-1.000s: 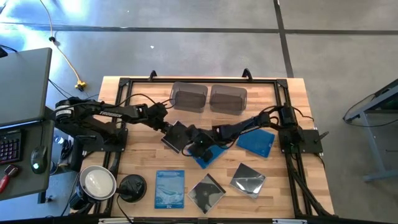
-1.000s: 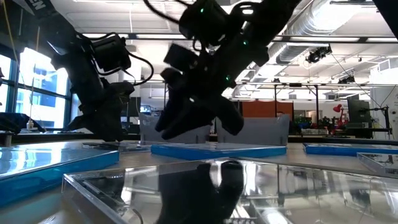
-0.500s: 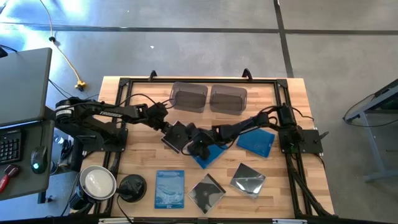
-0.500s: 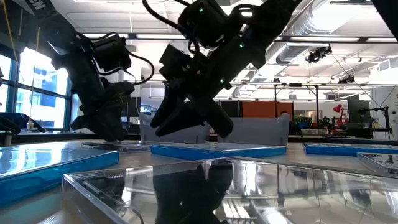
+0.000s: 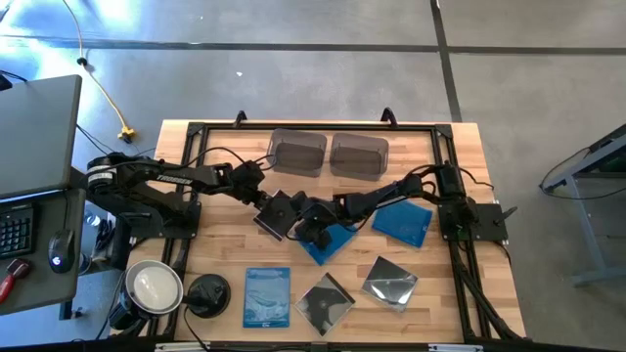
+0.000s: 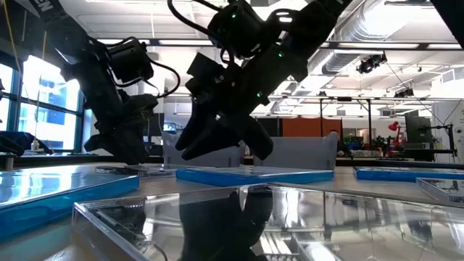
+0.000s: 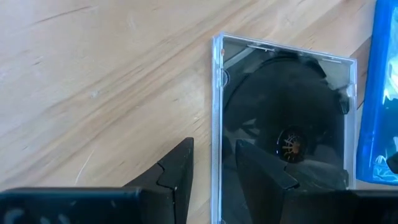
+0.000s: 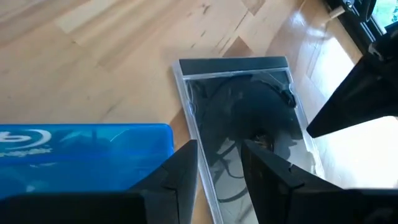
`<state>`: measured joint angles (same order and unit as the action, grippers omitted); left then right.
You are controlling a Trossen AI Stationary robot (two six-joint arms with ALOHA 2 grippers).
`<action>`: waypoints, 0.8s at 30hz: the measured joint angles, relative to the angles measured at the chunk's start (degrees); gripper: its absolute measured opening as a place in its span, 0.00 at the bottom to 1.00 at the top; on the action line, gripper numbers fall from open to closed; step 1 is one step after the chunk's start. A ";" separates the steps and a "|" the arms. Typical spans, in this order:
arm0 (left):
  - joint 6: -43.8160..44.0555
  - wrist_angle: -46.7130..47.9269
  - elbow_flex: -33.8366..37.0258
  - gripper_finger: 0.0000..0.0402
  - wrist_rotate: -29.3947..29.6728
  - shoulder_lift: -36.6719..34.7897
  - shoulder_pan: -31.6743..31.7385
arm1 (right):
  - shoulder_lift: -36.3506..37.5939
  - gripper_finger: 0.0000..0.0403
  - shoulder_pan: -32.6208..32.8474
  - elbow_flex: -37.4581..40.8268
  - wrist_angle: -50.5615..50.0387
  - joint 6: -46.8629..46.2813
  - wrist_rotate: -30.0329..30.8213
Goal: Pick & place jewel cases by type
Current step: Put the top black cd case into the left black bin
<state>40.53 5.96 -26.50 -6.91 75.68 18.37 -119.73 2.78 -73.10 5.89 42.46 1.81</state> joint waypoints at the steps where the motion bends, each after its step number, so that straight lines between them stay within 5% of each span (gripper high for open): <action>1: 0.01 0.00 0.00 0.30 0.09 0.00 -0.02 | -0.20 0.29 -0.17 0.00 0.39 -0.01 0.00; 24: 0.28 -7.05 -0.14 0.30 -7.26 6.14 0.13 | -3.82 0.43 -0.66 -0.13 4.45 5.92 2.56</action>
<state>40.82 -1.10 -26.64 -14.16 81.82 18.50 -123.55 2.12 -73.23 10.34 48.38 4.37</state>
